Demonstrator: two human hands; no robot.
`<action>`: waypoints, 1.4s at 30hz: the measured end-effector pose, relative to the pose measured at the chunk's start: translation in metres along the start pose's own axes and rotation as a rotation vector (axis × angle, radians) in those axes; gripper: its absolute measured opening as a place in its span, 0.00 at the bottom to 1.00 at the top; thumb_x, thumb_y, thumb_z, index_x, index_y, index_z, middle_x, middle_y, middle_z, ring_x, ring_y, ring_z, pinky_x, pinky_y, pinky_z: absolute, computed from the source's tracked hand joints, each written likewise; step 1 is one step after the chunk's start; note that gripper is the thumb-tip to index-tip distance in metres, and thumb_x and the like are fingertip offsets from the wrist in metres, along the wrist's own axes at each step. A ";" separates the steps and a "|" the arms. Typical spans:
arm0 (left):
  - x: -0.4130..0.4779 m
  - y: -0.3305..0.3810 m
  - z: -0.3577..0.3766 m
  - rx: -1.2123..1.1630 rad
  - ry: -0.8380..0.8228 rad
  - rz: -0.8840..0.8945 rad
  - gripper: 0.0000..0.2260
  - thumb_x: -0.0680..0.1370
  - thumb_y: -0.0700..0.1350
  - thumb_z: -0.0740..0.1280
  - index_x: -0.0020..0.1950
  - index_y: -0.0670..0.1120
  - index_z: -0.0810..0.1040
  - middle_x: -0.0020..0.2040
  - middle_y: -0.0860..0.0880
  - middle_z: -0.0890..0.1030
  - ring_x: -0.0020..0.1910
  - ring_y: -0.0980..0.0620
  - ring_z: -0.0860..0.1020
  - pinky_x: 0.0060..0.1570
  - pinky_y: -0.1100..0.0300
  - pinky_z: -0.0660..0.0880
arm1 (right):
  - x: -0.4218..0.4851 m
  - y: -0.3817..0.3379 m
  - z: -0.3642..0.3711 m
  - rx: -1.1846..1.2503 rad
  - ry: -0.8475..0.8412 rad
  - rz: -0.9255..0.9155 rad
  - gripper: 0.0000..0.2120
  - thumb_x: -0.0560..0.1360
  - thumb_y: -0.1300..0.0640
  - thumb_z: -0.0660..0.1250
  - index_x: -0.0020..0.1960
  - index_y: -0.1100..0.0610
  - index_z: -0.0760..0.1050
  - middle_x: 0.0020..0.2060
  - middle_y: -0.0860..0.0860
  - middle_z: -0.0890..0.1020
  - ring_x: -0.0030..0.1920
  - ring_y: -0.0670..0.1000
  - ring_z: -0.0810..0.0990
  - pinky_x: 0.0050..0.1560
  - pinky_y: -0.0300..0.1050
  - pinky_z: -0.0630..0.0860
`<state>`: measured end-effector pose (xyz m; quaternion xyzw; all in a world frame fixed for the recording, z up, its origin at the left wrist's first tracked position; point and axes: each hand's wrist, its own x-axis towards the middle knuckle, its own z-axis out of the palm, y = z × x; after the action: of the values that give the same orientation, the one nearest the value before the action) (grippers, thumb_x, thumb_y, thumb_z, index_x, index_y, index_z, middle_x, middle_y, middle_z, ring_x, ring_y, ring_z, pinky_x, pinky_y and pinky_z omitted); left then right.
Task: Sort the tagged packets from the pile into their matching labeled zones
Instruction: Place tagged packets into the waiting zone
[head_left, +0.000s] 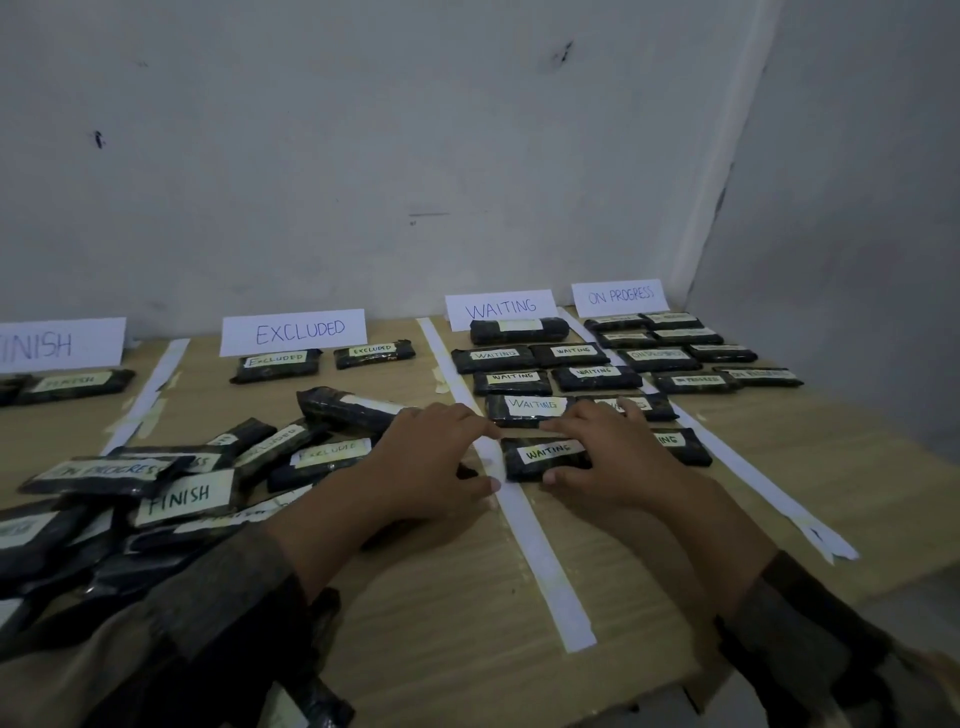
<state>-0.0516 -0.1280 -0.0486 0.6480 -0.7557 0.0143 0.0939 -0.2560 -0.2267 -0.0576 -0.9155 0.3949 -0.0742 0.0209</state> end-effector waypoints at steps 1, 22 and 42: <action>-0.002 -0.002 -0.001 -0.001 0.001 -0.004 0.25 0.75 0.61 0.63 0.69 0.56 0.67 0.68 0.54 0.70 0.67 0.52 0.68 0.63 0.52 0.65 | -0.002 -0.005 -0.002 0.022 0.028 -0.021 0.29 0.73 0.38 0.64 0.71 0.45 0.65 0.65 0.46 0.69 0.69 0.47 0.64 0.73 0.53 0.43; -0.102 -0.070 -0.041 -0.026 0.064 -0.241 0.22 0.75 0.56 0.67 0.68 0.56 0.69 0.65 0.55 0.72 0.63 0.54 0.70 0.60 0.54 0.68 | 0.001 -0.141 0.012 0.170 0.079 -0.415 0.26 0.73 0.41 0.66 0.69 0.45 0.66 0.64 0.45 0.69 0.66 0.47 0.65 0.67 0.47 0.56; -0.175 -0.115 -0.056 -0.390 -0.110 -0.373 0.15 0.73 0.49 0.72 0.60 0.55 0.79 0.56 0.61 0.77 0.58 0.62 0.74 0.59 0.67 0.69 | 0.014 -0.196 0.037 0.358 -0.081 -0.356 0.19 0.78 0.42 0.57 0.69 0.42 0.66 0.64 0.41 0.71 0.67 0.44 0.66 0.74 0.57 0.46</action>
<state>0.0936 0.0327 -0.0334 0.7455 -0.6157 -0.1844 0.1768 -0.1003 -0.1028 -0.0735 -0.9545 0.2071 -0.1089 0.1848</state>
